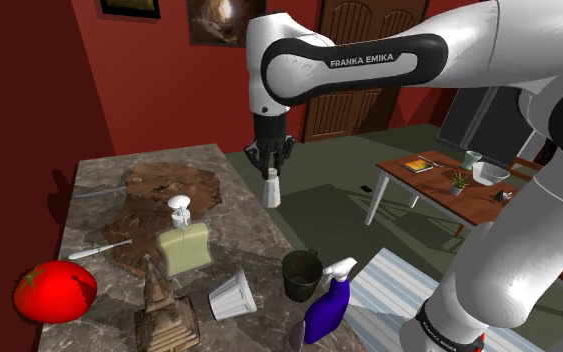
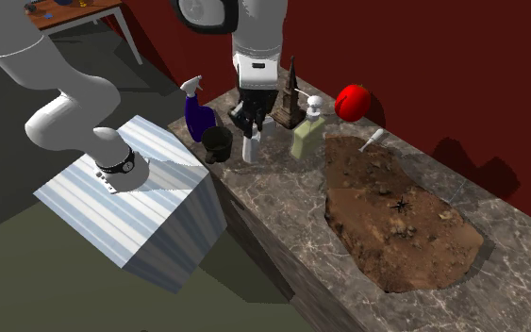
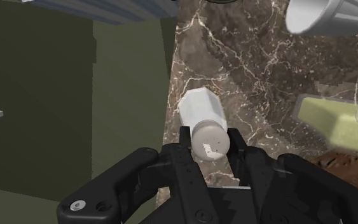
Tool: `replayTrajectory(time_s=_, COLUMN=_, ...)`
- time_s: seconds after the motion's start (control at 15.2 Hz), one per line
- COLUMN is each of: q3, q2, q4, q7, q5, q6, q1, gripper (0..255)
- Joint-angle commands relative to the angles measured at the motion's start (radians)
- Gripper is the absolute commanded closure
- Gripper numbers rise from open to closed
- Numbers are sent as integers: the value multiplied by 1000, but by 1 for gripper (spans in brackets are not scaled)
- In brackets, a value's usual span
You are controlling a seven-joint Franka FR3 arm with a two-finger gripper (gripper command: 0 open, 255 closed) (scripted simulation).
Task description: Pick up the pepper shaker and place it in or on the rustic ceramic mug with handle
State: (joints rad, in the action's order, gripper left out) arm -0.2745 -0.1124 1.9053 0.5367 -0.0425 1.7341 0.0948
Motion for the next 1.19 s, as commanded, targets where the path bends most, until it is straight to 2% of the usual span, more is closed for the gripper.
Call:
replayTrajectory(time_s=0.0, q3=-5, q2=-66, q4=54, q7=6, q5=20, q6=-10, q1=9, gripper=255)
replayTrajectory(time_s=0.4, q3=-26, q2=-269, q4=199, q7=41, q5=84, q6=-62, q1=50, gripper=255)
replayTrajectory(time_s=0.79, q3=-53, q2=-460, q4=300, q7=91, q5=152, q6=-148, q1=106, gripper=255)
replayTrajectory(time_s=1.12, q3=-59, q2=-467, q4=372, q7=92, q5=158, q6=-82, q1=110, gripper=255)
